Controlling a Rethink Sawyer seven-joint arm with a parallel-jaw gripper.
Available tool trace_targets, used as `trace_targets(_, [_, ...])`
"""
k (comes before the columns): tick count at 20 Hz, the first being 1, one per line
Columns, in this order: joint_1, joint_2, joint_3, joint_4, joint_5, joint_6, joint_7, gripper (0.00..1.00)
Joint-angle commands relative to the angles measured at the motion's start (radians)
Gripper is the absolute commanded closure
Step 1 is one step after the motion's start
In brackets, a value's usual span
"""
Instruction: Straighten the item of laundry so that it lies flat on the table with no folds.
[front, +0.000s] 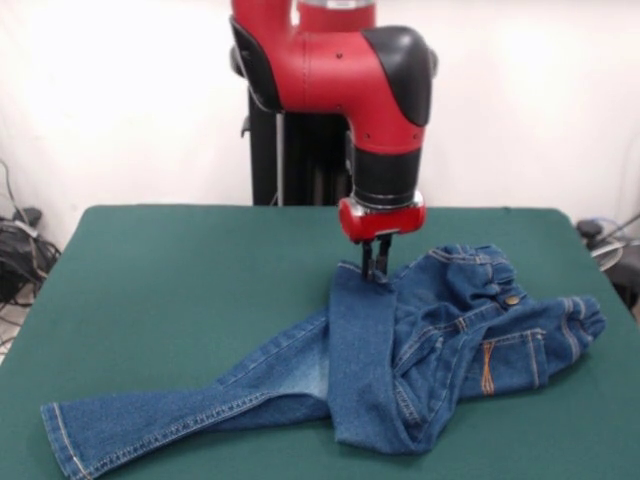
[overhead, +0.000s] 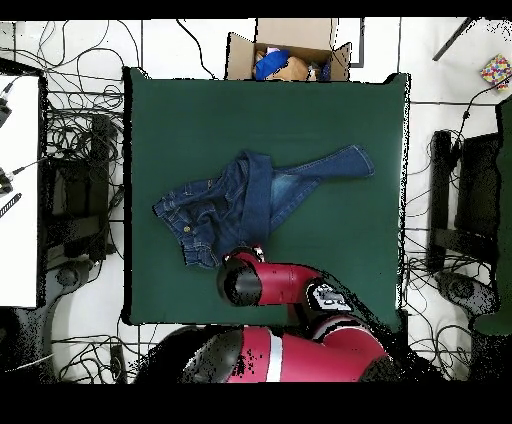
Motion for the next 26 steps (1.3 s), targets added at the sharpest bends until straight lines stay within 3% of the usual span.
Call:
trace_targets(1, [0.006,-0.157,0.042,-0.031,0.117,0.229,0.193,1.0])
trace_targets(4, [0.021,-0.256,0.068,-0.064,0.164,0.392,0.173,1.0])
trace_targets(10, [0.062,-0.309,0.067,-0.228,0.208,0.632,0.159,1.0])
trace_targets(19, [0.096,-0.248,0.075,-0.517,0.173,0.849,0.133,1.0])
trace_targets(26, [0.079,-0.133,0.121,-0.78,0.137,0.997,0.032,1.0])
